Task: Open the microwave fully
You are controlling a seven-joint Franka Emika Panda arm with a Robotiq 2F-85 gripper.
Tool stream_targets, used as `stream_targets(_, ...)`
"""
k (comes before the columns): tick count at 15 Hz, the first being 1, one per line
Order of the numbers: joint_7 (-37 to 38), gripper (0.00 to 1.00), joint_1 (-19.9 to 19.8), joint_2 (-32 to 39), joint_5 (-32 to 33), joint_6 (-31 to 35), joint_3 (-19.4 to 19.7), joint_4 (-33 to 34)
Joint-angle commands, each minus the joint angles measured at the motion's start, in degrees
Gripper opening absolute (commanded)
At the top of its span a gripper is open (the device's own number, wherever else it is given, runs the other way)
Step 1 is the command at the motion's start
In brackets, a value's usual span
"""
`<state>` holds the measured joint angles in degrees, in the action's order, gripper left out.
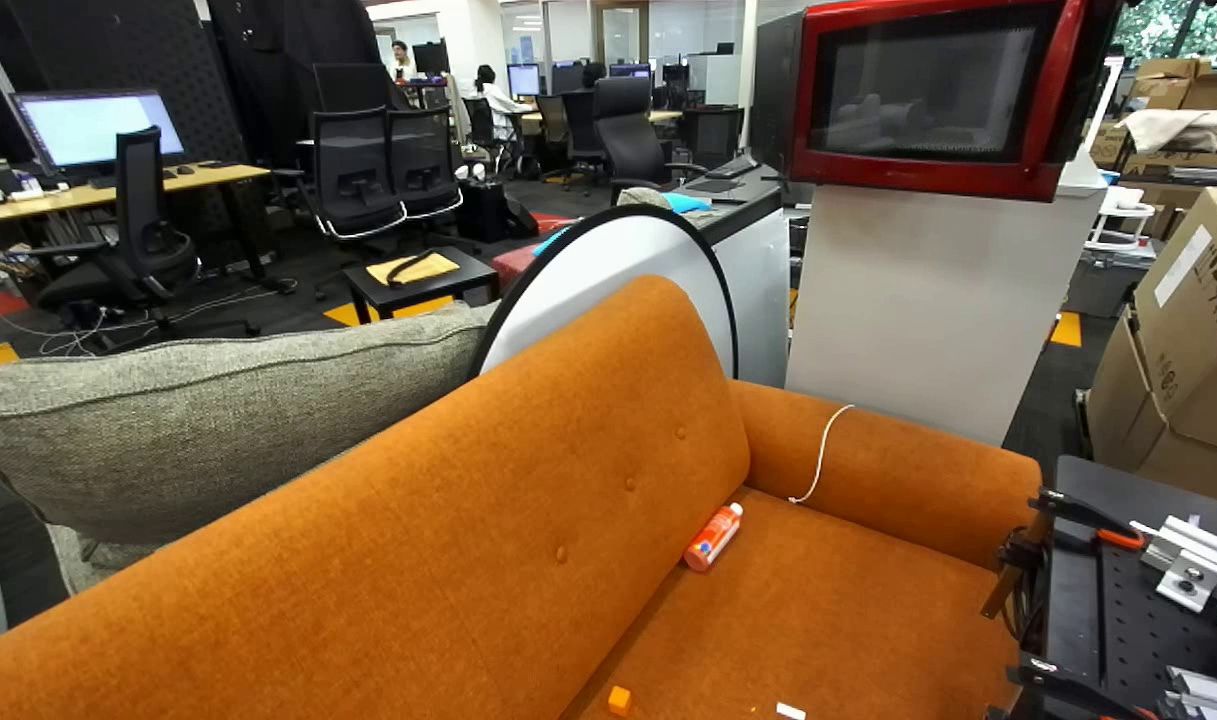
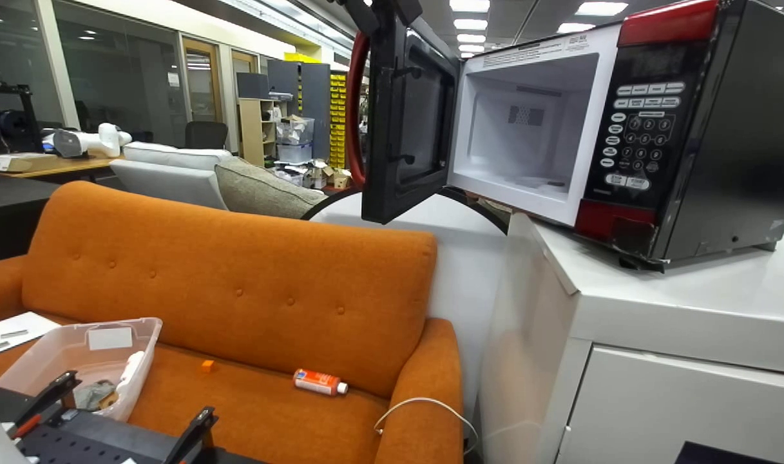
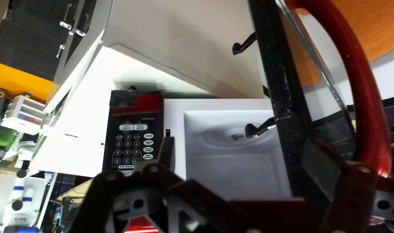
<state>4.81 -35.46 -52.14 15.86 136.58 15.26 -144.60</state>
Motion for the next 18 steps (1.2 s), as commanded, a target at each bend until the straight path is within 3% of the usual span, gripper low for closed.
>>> stream_targets(1,-4.0,1.0,3.9,-2.8,-3.0,-5.5,2.4,0.9)
stream_targets(8,-6.2,1.0,9.4,-8.1,-4.9,-14.7,5.9,3.3)
stream_targets(18,-6.8,1.0,13.9,-7.9,-6.9,-22.9,8.7,6.5)
